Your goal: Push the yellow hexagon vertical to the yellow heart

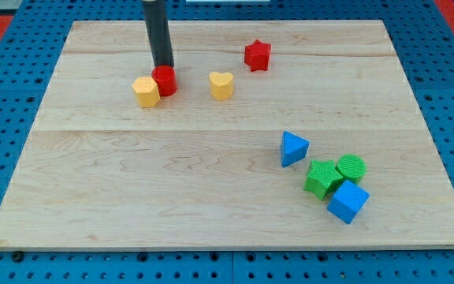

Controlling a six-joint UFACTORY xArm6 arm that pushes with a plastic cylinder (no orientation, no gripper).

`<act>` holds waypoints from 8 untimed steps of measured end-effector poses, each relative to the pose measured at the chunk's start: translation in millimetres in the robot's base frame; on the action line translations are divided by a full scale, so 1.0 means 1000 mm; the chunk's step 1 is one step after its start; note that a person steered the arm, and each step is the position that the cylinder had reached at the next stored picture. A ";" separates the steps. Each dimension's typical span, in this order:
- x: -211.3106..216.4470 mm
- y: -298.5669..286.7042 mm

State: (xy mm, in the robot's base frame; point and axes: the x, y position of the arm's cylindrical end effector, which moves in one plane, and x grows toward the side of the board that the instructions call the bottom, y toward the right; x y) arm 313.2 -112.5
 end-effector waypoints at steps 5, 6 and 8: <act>0.081 0.010; 0.104 -0.010; 0.124 -0.039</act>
State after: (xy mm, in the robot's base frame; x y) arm 437.6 -152.0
